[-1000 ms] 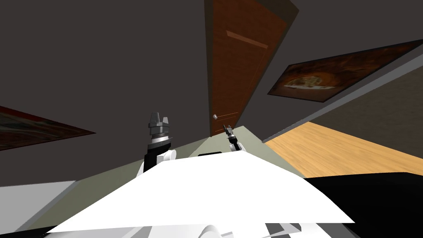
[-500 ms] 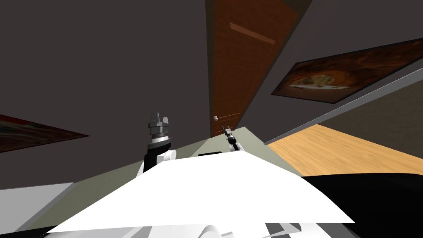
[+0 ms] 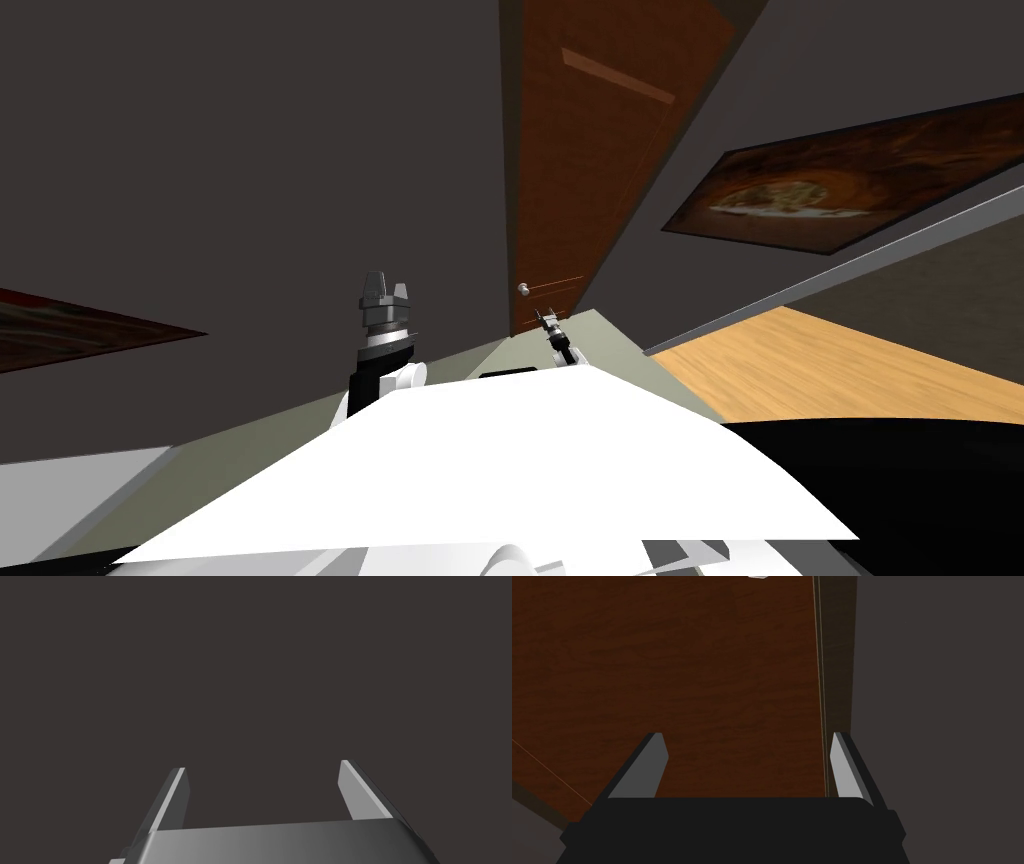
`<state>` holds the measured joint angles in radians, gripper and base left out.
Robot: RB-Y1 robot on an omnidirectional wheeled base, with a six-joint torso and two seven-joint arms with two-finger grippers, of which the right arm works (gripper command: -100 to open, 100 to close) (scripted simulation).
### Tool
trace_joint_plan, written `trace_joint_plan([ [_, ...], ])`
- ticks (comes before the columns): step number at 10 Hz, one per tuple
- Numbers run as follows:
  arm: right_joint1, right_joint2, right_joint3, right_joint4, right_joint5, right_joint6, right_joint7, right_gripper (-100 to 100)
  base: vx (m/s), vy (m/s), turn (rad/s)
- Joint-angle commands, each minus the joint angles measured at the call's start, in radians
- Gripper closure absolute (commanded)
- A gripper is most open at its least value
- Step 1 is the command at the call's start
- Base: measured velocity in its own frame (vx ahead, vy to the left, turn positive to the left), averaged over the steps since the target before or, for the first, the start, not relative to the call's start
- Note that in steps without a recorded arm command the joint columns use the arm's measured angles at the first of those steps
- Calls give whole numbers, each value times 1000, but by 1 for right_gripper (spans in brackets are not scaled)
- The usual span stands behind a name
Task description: Pull the door open
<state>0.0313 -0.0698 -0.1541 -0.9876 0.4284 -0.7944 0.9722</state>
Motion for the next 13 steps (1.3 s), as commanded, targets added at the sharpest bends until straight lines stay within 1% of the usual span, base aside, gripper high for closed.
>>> trace_joint_plan([
  [1, -13, 5, -4, 30, 14, -1, 34, -100, 90, -14, 16],
  [4, -39, 12, -15, 97, 35, -14, 90, -100, 91, -4, 15],
  [7, -61, 19, -24, 153, 53, -25, 138, -100, 71, -13, 11],
  [9, -72, 23, -29, 182, 62, -30, 162, -100, 58, -13, 8],
  [10, -82, 26, -33, 208, 70, -36, 184, -100, 70, -23, 9],
  [11, -88, 29, -36, 224, 75, -39, 198, -100, 78, -19, 13],
  [12, -93, 31, -38, 237, 79, -41, 209, -100, 64, -22, 4],
  [13, -87, 31, -35, 223, 77, -36, 199, -100, 27, -11, 3],
])
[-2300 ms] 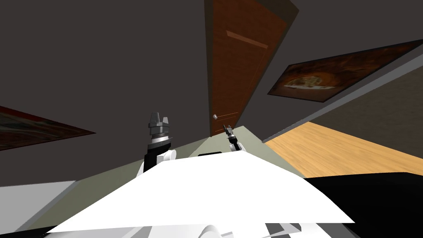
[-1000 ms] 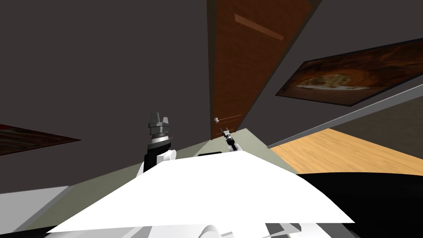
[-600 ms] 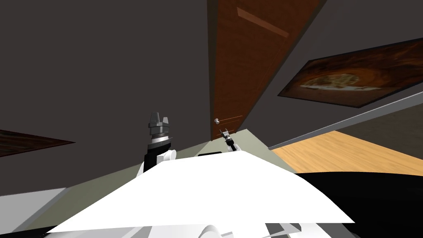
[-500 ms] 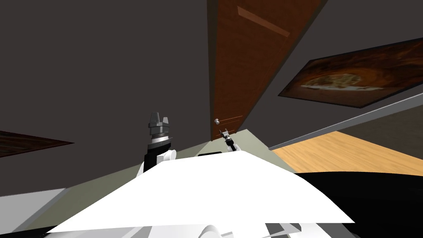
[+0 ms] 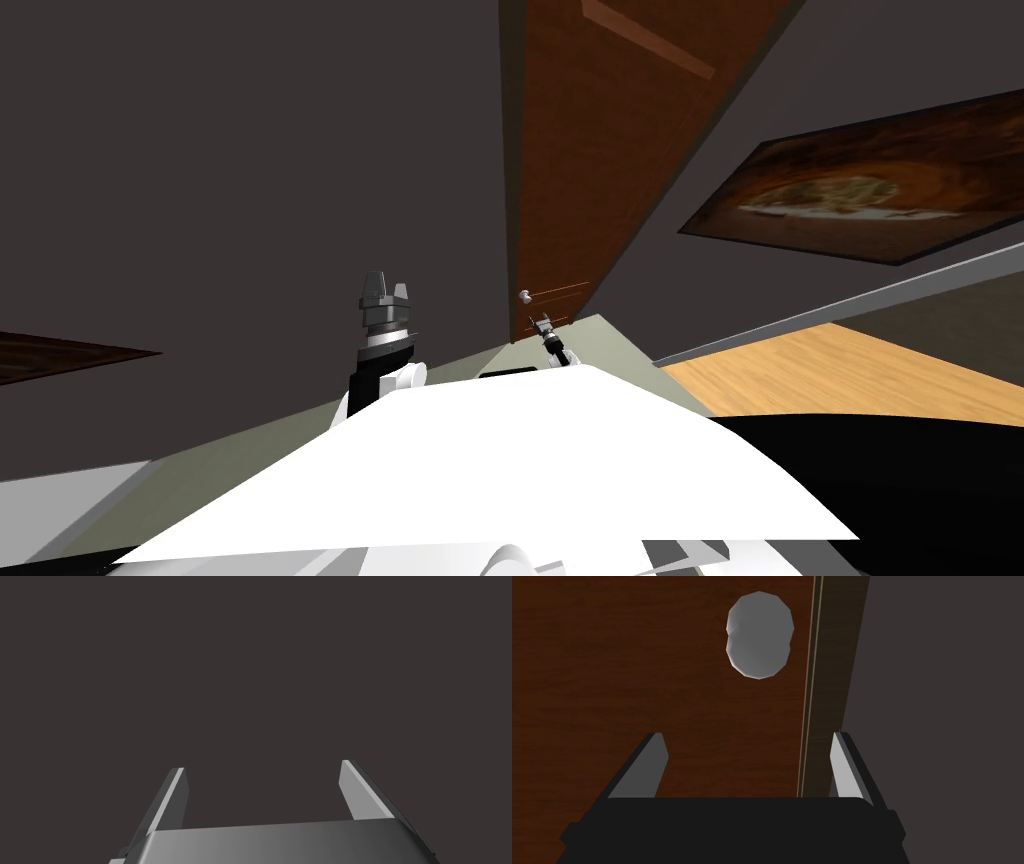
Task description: Pull the door open
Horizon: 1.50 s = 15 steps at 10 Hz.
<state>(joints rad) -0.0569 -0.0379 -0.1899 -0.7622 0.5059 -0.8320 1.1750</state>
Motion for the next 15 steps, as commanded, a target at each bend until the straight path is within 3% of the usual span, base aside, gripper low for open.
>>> trace_joint_plan([
  [1, -3, -20, -7, 18, -31, -3, 10, -100, -32, 48, 198],
  [7, -15, -85, -31, 85, -144, -12, 45, -100, -15, 62, 141],
  [8, -15, -85, -31, 83, -144, -12, 45, -100, 28, 10, 69],
  [12, -25, -121, -45, 127, -217, -20, 69, -100, 50, 5, 133],
  [14, -25, -121, -45, 127, -217, -20, 69, -100, 36, -4, 19],
  [15, -32, -136, -50, 146, -250, -24, 81, -100, 56, -13, 173],
])
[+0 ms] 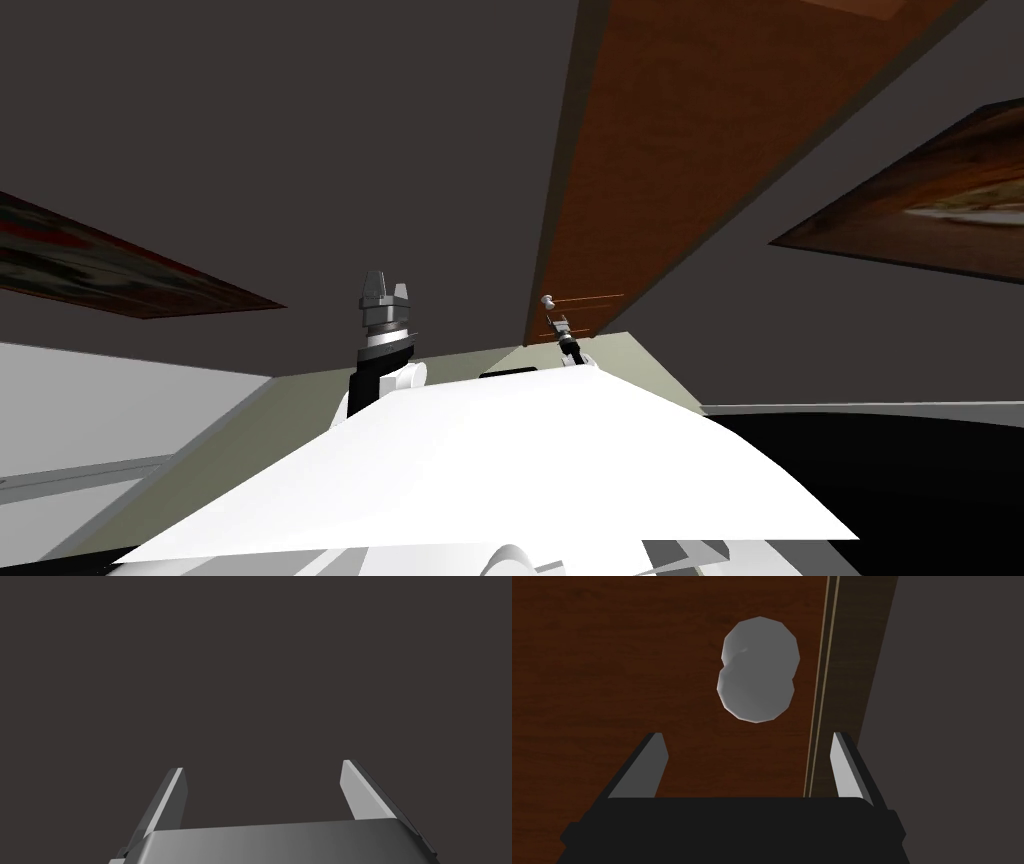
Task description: Pull the door open
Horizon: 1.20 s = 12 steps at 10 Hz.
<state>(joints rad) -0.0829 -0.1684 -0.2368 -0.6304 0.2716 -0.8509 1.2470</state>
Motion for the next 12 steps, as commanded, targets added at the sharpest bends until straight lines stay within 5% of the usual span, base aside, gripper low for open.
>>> trace_joint_plan([
  [1, -10, -12, -5, 22, -31, -7, 14, -100, 103, -28, 198],
  [3, -27, -23, -5, 46, -74, -13, 30, -100, 151, -62, 204],
  [5, -29, -22, -2, 43, -75, -11, 30, -100, 142, -57, 109],
  [6, -29, -22, -2, 43, -75, -11, 30, 100, -13, 8, -16],
  [12, -24, -24, -1, 46, -82, -8, -3, 100, -17, 5, 4],
])
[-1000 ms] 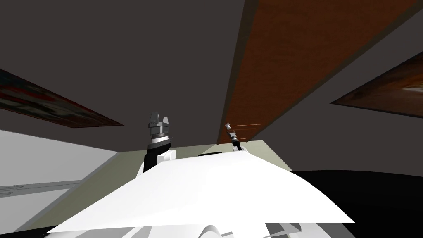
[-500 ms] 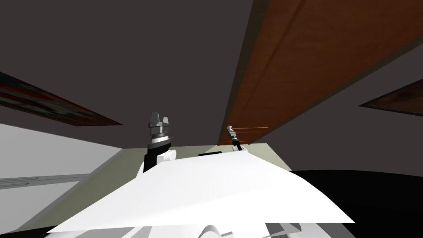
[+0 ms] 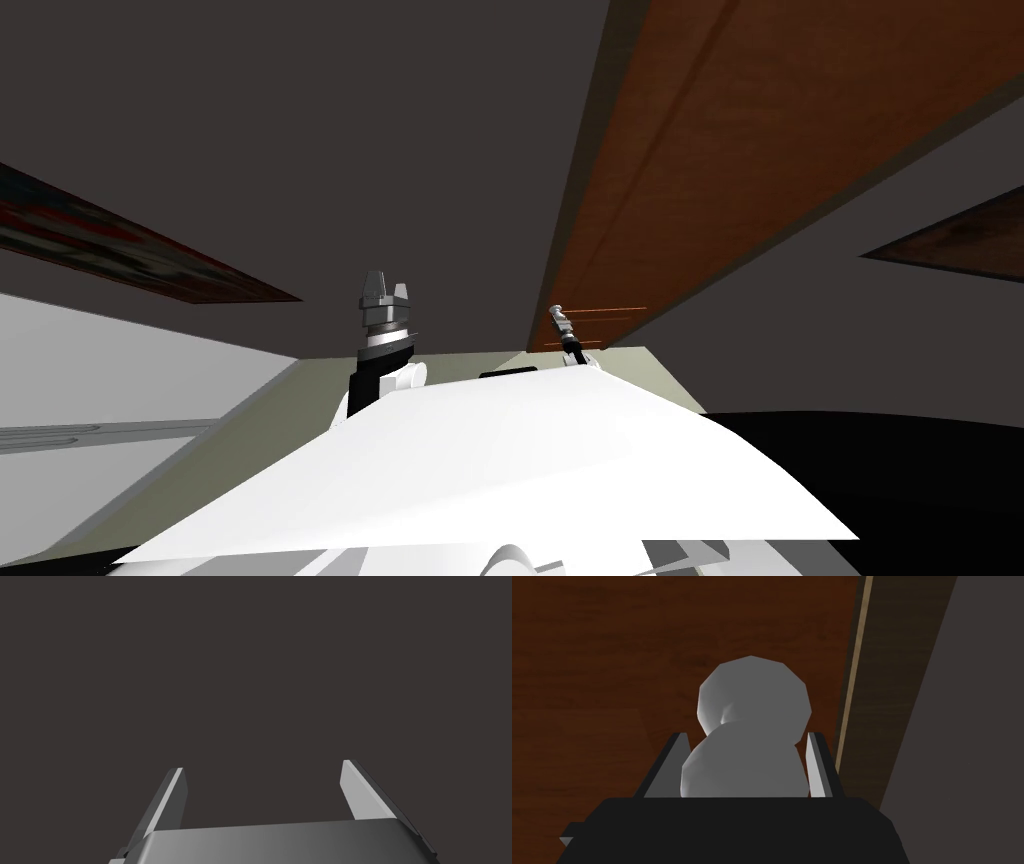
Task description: Pull the door open
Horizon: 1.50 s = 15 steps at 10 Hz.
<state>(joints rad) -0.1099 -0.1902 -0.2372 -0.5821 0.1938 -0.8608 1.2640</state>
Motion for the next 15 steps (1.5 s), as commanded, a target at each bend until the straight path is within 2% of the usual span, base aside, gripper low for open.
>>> trace_joint_plan([
  [1, 5, -4, -1, -2, -7, 2, -32, 100, -34, -7, 32],
  [11, 19, -23, 6, 1, -75, 5, -298, 100, -43, -5, 49],
  [15, 21, -26, 9, 1, -93, 6, -376, 100, -28, -6, 40],
])
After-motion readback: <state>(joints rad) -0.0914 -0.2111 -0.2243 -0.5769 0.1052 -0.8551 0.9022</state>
